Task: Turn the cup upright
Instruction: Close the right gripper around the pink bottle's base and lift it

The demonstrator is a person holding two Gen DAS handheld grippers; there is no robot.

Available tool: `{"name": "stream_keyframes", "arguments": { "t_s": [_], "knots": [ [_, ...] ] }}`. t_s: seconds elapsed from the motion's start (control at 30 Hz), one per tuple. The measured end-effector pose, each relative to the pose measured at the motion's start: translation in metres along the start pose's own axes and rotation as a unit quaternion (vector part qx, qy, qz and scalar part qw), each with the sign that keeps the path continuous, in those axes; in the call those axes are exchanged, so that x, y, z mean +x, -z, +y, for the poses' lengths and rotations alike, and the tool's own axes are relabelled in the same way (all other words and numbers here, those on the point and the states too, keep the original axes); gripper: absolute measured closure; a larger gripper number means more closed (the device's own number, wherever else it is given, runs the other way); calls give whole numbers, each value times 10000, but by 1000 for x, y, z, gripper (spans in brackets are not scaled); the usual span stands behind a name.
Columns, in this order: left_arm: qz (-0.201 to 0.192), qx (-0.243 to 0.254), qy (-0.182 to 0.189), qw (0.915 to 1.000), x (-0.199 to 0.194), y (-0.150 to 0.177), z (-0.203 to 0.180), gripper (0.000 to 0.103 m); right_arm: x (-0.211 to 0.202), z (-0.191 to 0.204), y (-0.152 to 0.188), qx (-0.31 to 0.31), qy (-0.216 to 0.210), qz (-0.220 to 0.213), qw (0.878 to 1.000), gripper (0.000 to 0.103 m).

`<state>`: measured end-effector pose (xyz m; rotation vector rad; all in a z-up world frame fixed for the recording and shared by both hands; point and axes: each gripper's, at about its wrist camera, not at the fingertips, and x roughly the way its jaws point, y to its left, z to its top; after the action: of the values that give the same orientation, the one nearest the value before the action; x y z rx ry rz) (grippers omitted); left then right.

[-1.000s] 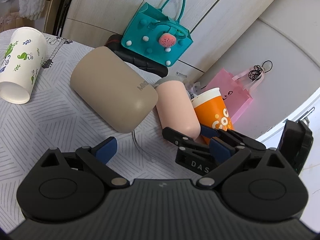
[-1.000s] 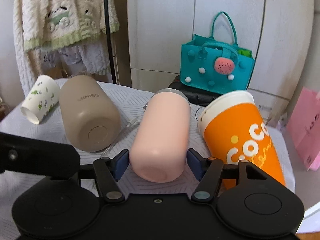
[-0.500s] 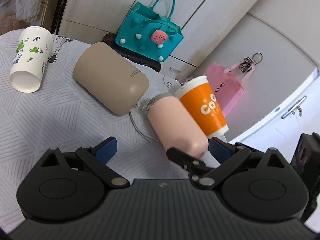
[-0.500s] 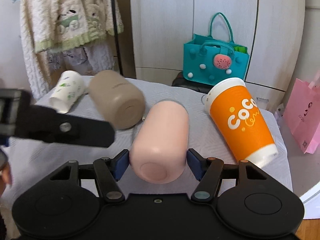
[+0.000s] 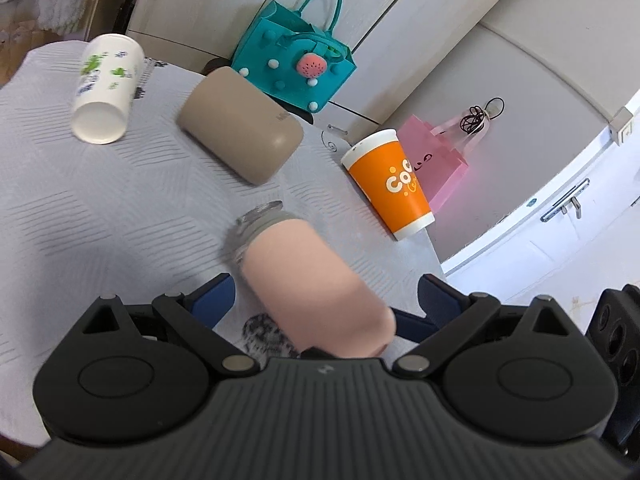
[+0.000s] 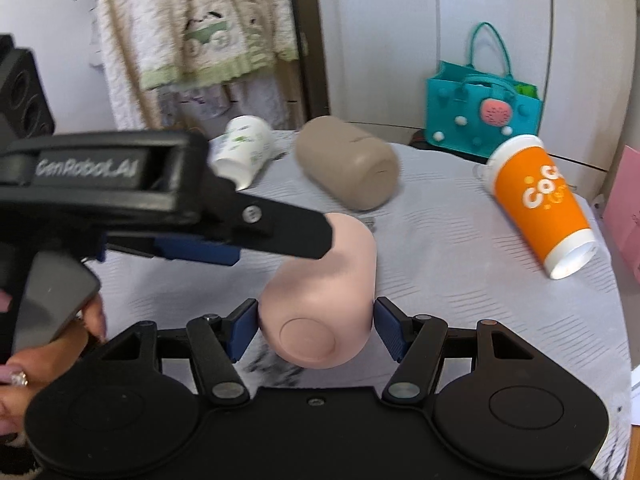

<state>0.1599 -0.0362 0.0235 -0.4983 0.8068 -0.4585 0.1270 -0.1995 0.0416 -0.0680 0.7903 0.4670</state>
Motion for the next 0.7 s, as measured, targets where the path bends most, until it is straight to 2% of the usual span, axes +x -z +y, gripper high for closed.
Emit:
{"name": "stream_keyframes", "arguments": {
  "t_s": [0.13,0.4,0.57,0.67,0.7],
  "knots": [
    [-59,-8,-15,10000,-19,6,9,4,2,21,2,-7,-282,12,9996,35],
    [-45,-165,-96,9998,-40,19,35,4,19,41,5,-85,-169,44,9998,35],
    [68,-243,-75,9997,-31,22,47,4,25,45,6,-133,-12,130,9998,35],
    [181,-287,3,9994,-21,22,51,9,22,45,7,-174,-55,102,9998,35],
    [228,-286,50,9993,-19,21,52,16,21,44,6,-188,-89,102,9997,35]
  ]
}}
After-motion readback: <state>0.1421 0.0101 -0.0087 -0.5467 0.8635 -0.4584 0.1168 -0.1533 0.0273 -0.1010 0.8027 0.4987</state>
